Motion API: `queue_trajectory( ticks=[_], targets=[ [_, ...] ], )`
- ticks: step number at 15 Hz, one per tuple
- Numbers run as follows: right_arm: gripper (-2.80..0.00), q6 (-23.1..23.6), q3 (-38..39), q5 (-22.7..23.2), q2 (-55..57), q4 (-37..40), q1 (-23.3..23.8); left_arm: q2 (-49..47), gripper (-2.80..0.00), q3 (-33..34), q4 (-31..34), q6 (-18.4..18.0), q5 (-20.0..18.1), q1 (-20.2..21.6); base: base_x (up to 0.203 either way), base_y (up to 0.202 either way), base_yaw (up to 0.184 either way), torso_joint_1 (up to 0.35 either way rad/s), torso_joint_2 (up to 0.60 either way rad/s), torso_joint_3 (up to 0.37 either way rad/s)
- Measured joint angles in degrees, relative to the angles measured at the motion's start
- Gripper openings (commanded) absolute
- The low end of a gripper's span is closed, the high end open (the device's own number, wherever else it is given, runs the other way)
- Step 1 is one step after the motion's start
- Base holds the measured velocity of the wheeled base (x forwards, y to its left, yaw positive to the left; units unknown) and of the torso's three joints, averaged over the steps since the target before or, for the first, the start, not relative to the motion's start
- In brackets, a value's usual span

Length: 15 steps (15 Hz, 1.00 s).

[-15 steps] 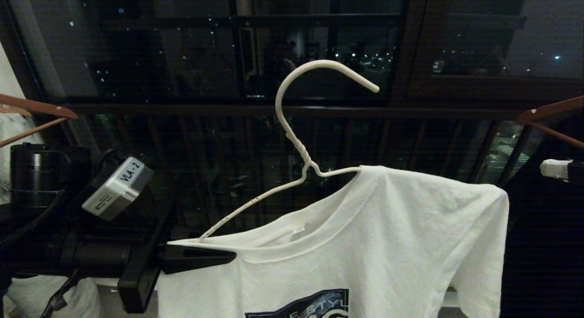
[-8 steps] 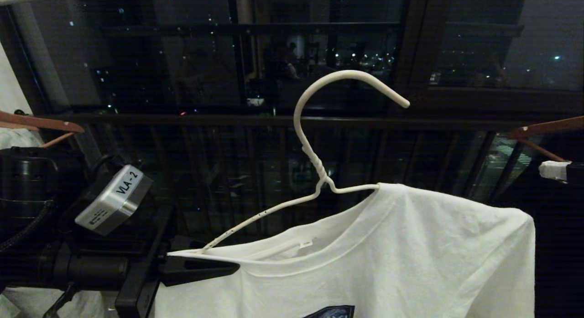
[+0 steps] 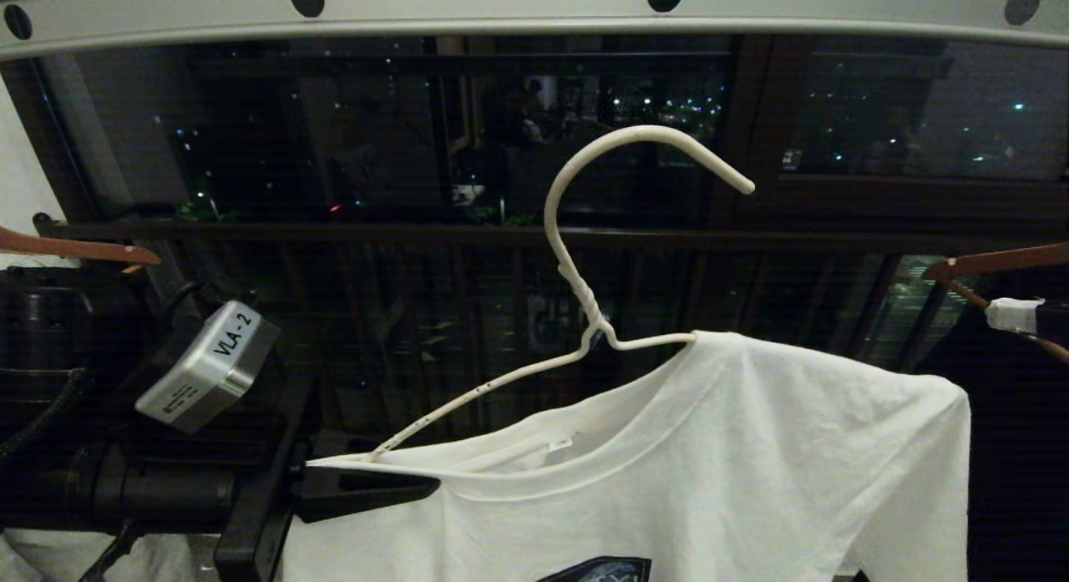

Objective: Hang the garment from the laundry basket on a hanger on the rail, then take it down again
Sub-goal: Hang the clothes rack on the clothesline

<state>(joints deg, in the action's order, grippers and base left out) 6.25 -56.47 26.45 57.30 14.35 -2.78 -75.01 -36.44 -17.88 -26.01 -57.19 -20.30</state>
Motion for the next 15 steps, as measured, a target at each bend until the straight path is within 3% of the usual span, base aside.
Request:
queue_trajectory(
  ticks=[3,9,11,15],
  targets=[
    [-2.80,-0.06,0.05,0.11,-0.27,0.00,0.00,0.96,-2.80,-0.56,-0.34,3.13,4.14,-1.99,0.000,0.000,0.000,0.000,0.00,0.000],
    [-2.80,-0.11,0.22,0.11,-0.55,-0.80,-0.06,4.98,-2.80,-2.31,-0.33,9.15,5.82,-3.83,0.000,0.000,0.000,0.000,0.00,0.000],
    [-2.80,-0.89,0.24,0.11,-0.53,-0.80,-0.09,6.22,-2.80,-3.09,-0.36,12.00,9.93,-6.05,0.000,0.000,0.000,0.000,0.00,0.000],
    [-2.80,-0.99,0.13,0.11,-0.44,-0.82,-0.09,7.42,-2.80,-4.18,-0.66,12.43,19.99,-10.38,0.000,0.000,0.000,0.000,0.00,0.000]
  ],
)
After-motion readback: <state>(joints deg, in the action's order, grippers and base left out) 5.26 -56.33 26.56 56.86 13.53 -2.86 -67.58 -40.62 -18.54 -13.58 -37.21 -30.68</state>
